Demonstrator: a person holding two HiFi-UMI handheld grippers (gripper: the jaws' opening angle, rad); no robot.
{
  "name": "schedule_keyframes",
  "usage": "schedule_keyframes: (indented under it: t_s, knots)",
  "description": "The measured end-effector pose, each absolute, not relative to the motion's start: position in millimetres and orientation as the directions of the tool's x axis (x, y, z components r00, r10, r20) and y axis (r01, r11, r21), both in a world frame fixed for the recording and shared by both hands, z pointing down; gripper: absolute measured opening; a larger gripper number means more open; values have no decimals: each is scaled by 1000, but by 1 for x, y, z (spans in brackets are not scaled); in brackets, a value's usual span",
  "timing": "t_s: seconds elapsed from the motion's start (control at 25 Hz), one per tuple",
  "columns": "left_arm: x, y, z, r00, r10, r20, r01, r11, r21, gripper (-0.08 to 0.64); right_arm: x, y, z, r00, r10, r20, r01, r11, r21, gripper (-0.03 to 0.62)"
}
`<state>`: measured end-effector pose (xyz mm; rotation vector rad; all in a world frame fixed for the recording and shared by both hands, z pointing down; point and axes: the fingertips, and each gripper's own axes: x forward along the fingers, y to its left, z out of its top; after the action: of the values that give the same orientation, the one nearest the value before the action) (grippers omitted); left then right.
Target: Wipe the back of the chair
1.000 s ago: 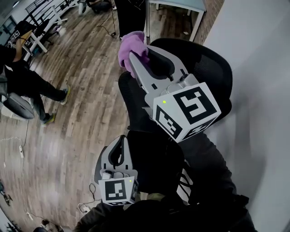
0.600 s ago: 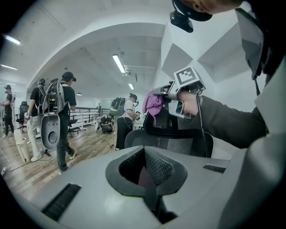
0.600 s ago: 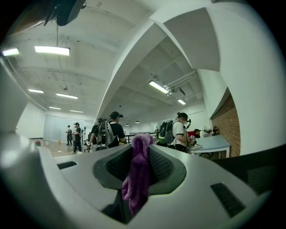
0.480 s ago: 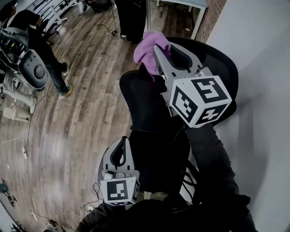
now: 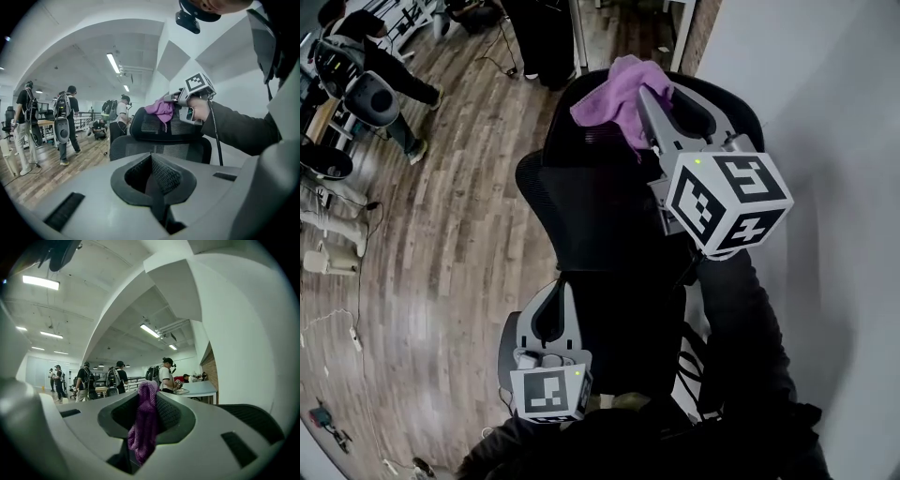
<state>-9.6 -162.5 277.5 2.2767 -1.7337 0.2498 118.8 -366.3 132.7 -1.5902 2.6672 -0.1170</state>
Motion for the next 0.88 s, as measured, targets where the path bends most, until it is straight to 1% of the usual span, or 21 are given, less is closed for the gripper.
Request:
schedule_keyframes:
  t_s: [0.4,0.72,0.88]
  knots:
    - [37,-167,273,353,-888,296,-936,-332,119,6,189,-360,134,-375,-927,18,-923,372,-95,89]
    - [69,-164,277,406,-864,298,-914,-391,112,6,225,-340,130,-329,-944,-4,-939,328,-101,89]
    - [83,-156,275,450,-846,284,-892,-437,113,6,248,-321,126,-279,-960,-8,-956,279,-94,89]
